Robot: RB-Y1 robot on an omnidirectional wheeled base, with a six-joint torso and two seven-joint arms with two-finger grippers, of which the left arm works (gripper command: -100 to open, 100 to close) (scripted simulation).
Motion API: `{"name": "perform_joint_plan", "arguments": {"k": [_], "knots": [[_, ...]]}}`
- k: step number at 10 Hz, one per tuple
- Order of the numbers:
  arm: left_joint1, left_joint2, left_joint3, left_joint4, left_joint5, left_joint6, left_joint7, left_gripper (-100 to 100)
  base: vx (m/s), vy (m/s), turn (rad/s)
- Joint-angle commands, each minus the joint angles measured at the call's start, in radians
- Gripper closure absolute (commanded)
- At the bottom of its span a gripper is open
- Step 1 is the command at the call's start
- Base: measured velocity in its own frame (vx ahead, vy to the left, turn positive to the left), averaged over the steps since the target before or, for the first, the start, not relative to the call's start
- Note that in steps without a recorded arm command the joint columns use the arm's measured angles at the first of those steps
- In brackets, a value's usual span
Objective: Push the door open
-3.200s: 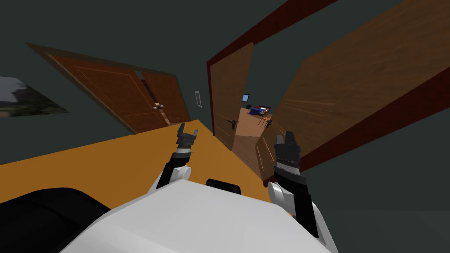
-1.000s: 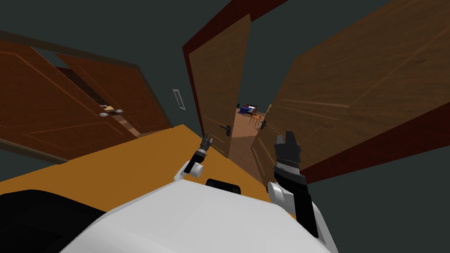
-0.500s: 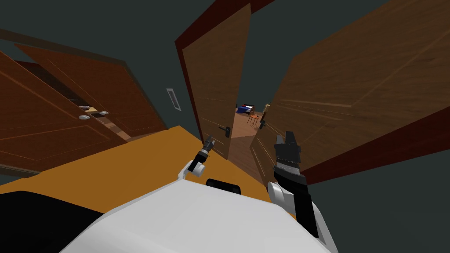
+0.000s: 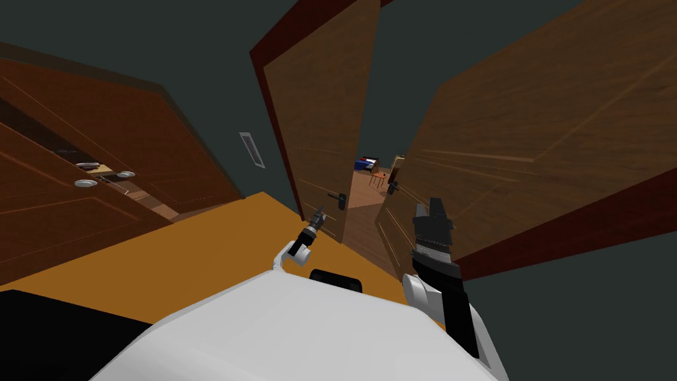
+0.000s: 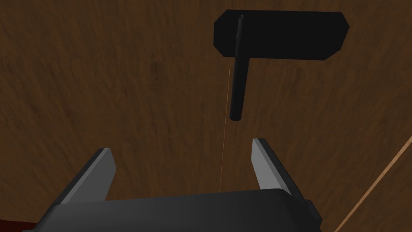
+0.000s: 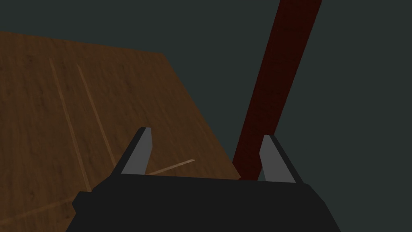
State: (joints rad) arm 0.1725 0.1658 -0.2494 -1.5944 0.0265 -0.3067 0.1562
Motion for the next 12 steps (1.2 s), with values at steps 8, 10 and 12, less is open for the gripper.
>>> {"name": "perform_joint_plan", "arguments": {"k": [8,10,12], "knots": [[-0.086,0.029,-0.056,0.161,-0.017,0.029,-0.003,-100,0.120,0.077,-0.084],[-0.090,0.021,-0.048,0.163,-0.016,0.029,-0.006,-100,0.104,0.008,-0.027],[-0.100,0.015,-0.042,0.177,-0.016,0.028,-0.008,-100,0.204,-0.048,-0.028]]}}
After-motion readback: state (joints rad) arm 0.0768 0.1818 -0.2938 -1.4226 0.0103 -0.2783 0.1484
